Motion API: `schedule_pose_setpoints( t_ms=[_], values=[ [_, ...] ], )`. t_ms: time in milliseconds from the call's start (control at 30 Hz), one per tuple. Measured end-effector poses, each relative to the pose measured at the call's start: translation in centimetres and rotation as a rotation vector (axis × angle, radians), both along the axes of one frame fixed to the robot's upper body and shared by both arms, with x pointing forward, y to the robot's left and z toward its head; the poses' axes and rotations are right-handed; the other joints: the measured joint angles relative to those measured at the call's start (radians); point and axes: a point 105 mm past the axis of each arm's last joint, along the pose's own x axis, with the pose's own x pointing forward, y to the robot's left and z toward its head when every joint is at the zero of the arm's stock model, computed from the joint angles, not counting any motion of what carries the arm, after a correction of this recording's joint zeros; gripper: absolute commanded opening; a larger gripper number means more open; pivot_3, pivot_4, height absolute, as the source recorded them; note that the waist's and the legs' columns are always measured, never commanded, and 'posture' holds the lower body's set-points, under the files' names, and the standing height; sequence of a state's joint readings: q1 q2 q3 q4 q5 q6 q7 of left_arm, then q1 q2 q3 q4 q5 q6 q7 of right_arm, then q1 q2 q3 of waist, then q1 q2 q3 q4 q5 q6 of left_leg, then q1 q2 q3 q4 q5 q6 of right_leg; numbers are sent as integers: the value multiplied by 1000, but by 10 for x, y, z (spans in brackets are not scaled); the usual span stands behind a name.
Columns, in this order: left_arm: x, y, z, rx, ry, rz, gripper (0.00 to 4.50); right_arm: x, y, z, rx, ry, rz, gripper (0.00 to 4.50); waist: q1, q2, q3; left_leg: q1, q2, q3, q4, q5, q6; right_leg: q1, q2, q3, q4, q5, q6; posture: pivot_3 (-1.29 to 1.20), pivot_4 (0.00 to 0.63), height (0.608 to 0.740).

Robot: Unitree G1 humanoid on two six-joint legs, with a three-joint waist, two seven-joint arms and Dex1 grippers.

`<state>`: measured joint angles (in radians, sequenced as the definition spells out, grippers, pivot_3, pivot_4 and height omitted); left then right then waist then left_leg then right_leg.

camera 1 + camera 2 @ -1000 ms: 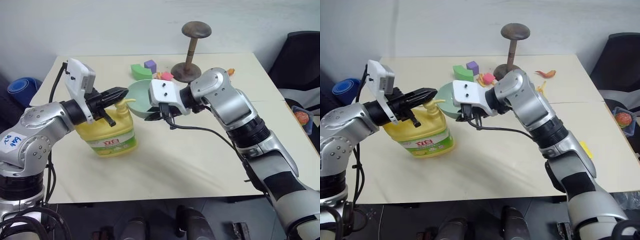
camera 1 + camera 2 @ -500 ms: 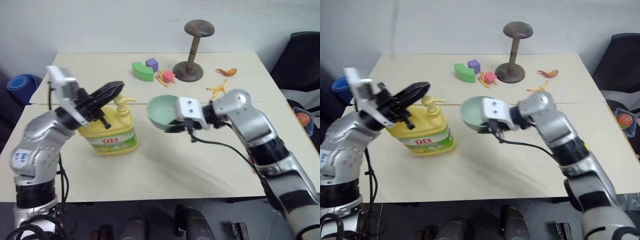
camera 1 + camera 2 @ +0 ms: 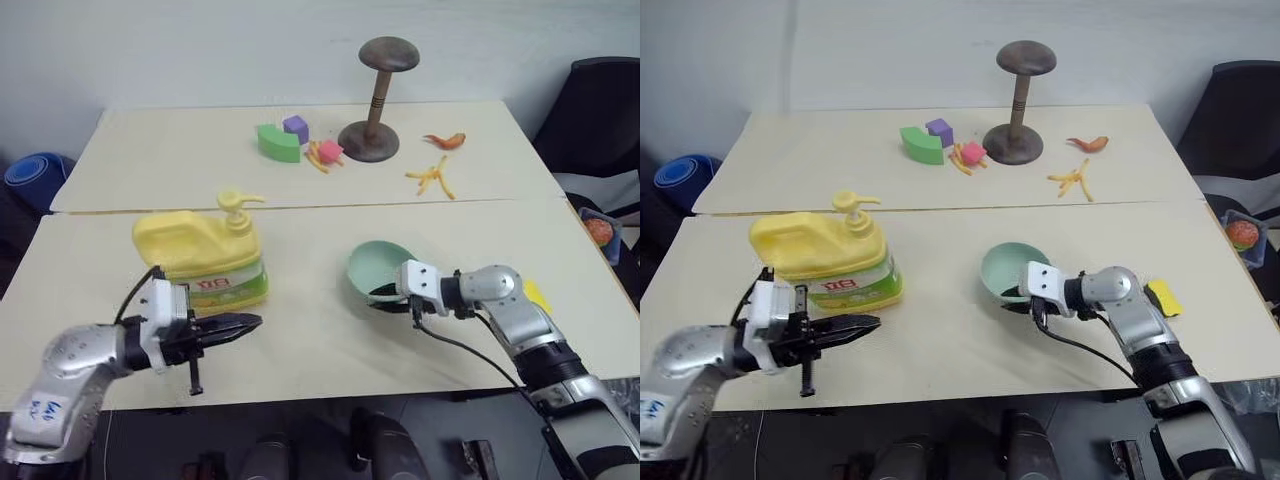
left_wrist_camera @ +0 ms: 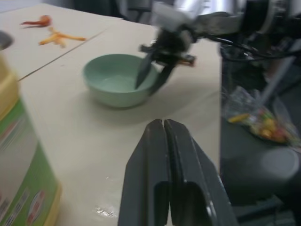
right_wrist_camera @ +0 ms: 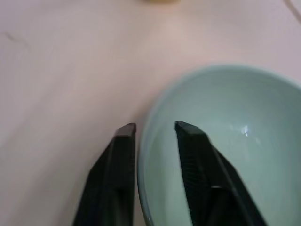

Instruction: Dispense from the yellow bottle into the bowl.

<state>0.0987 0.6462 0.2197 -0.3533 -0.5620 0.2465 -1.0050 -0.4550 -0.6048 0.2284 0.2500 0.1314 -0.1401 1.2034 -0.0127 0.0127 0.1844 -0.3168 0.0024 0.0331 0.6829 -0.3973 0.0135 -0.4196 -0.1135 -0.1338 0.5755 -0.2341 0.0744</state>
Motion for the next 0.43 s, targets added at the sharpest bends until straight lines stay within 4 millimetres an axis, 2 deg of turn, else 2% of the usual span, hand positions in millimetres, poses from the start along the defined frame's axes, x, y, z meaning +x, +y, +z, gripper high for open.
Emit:
schedule_pose_setpoints(
  t_ms=[100, 167, 200, 267, 367, 433],
  values=[
    [2, 6, -8, 36, -23, 49, 1879, -19, -1, 8, 98, -26, 17, 3357, 11, 0, 0, 1, 0, 0, 0, -1, 1, 0, -1, 0, 0, 0, 0, 0, 150, 740],
    [3, 19, -20, 90, -70, 142, 2489, -52, -17, 13, 257, -8, -22, 4013, 35, 2, -2, 0, 1, -1, -1, -4, 1, 1, 0, -2, -3, 0, -1, 0, 150, 740],
    [2, 31, -32, 136, -58, 201, 2830, -66, -26, 8, 299, 41, -54, 4405, 39, 2, -2, 1, 1, -1, -1, -5, 2, 2, 0, -2, -4, 0, -1, 0, 150, 740],
    [-4, 53, -60, 232, -26, 283, 3533, -84, -49, -2, 332, 135, -133, 4500, 37, 1, -1, 1, 0, 3, 0, -7, 8, 2, -1, 1, -10, 1, 2, 0, 150, 740],
    [-13, 60, -72, 307, -62, 281, 4441, -88, -69, 2, 358, 106, -212, 4500, 30, 0, 0, 1, 3, 6, 0, -16, 14, 7, -1, 4, -17, 6, -2, 0, 150, 740],
    [-18, 64, -78, 327, -76, 286, 4477, -87, -80, 3, 343, 50, -242, 4500, 31, 0, 0, 1, 3, 6, 0, -16, 14, 7, -1, 4, -17, 5, -4, 0, 150, 740]
  ],
)
